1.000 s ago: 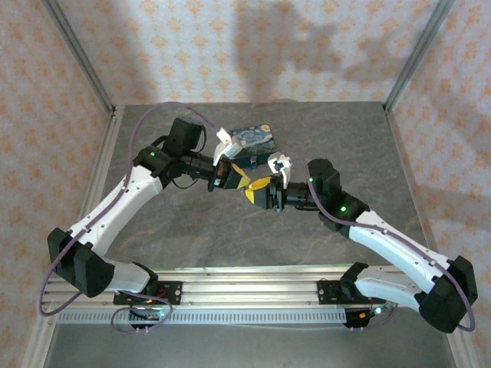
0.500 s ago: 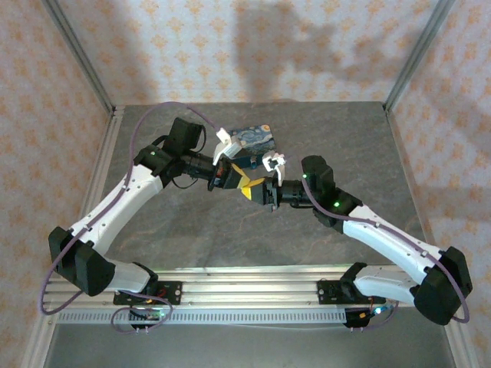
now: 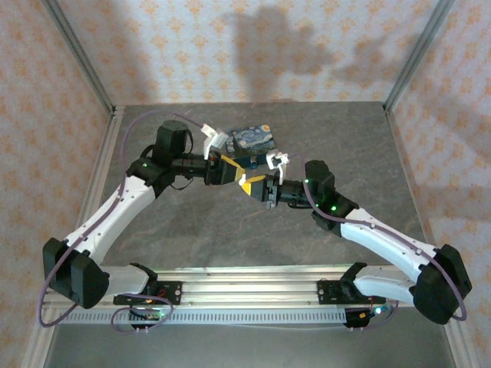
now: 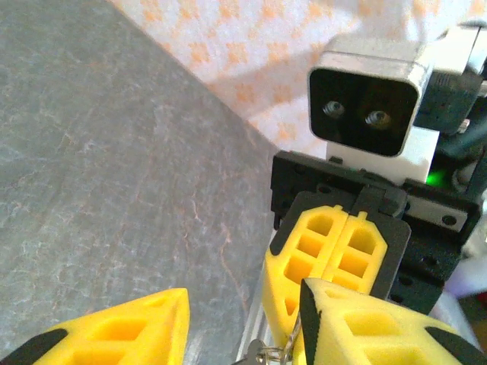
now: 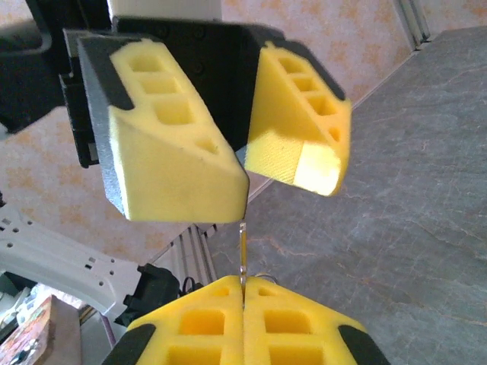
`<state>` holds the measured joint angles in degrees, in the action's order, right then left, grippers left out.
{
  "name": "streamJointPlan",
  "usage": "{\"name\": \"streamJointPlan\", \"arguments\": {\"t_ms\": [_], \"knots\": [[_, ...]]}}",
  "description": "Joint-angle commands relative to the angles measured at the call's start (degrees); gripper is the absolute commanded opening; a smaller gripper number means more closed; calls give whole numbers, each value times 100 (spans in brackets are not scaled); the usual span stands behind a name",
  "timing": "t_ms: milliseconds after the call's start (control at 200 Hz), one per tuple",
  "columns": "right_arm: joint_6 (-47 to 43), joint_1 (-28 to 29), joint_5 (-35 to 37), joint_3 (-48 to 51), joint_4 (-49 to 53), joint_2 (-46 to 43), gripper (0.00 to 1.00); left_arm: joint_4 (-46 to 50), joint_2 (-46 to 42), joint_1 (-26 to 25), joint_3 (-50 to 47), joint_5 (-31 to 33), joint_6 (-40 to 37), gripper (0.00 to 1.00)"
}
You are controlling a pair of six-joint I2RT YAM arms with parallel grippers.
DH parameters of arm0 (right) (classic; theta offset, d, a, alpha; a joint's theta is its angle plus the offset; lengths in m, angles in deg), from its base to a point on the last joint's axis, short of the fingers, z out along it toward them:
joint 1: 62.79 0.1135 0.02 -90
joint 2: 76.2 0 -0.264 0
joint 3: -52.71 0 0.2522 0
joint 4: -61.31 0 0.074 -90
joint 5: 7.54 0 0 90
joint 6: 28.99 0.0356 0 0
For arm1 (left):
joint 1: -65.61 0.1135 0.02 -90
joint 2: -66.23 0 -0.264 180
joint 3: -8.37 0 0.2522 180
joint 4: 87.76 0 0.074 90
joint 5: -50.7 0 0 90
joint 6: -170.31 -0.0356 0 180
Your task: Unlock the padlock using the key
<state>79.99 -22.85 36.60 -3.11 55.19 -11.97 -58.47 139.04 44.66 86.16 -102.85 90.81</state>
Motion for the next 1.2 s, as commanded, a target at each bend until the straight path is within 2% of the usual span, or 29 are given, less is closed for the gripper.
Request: {"name": "streamJointPlan", "arguments": {"t_ms": [0,190,450,1196], "knots": [[322,-72,71,82,-824,84,0,-1287,-285,21,-422,130,1045,42],[507,-110,-18,60,-1062,229,0,-1961,-487,21,-934,172,1502,32],[623,-112,-108,51,-1130,266,0,-2032,-422,21,-961,-35,1490,19],[877,-162,-89,14,-1388,486,0,-1627,-454,21,-957,-359,1098,26]]}}
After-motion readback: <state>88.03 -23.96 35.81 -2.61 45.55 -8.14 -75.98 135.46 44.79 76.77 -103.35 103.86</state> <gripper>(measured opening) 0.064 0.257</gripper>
